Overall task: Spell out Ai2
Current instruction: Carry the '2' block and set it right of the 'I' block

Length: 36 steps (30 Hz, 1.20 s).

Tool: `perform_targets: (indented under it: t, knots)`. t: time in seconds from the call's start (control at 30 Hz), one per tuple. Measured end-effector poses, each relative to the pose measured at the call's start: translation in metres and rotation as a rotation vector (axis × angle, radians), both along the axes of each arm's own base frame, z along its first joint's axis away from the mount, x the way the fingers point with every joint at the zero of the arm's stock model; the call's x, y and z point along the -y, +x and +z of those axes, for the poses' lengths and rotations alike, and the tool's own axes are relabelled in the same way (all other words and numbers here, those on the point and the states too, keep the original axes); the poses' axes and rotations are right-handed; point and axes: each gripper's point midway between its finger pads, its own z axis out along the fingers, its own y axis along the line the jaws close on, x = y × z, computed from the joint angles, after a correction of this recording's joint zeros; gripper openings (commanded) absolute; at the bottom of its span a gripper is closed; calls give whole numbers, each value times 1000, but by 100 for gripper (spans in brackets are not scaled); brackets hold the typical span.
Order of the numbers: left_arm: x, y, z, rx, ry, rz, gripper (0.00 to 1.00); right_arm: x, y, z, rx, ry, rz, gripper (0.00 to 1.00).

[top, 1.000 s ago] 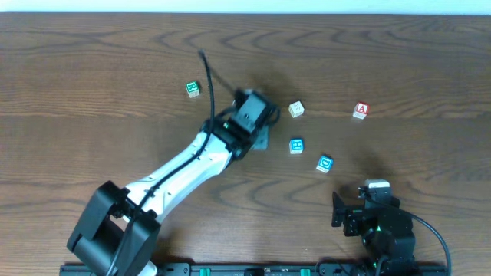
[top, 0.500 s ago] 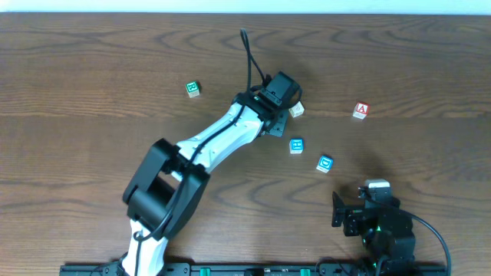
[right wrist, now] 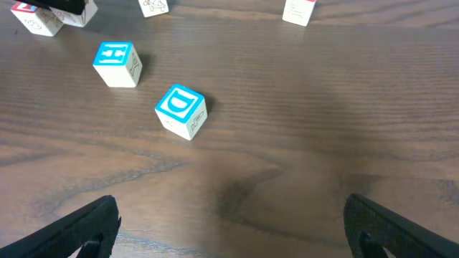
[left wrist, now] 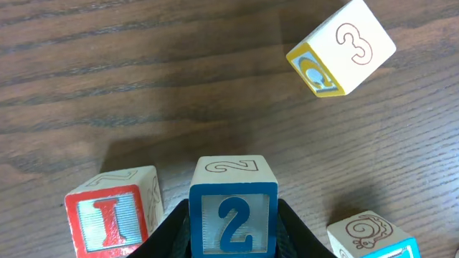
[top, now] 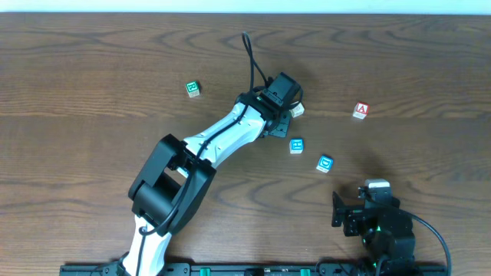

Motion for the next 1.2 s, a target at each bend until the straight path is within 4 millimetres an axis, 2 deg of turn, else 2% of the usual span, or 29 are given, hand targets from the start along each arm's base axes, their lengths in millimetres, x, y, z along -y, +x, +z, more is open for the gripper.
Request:
perform_targets:
  t: [0.4,0.6,0.73,0.77,0.83,0.97,1.2]
  knots:
    - [-4,3,-1,-5,-4,34,6,0,0,0,0,0,0,99]
    - [-6,1,-16,-29,17,34,5,0,0,0,0,0,0,99]
    - [-6,1,-17,-31,19,34,6,0,0,0,0,0,0,99]
    - [-6,1,-17,-31,19,34,7,0,0,0,0,0,0,99]
    - [-6,1,-17,-30,18,34,22,0,0,0,0,0,0,99]
    - [-6,1,-17,-31,19,35,32,0,0,0,0,0,0,99]
    - [-6,1,-17,-32,17,38,36,0,0,0,0,0,0,99]
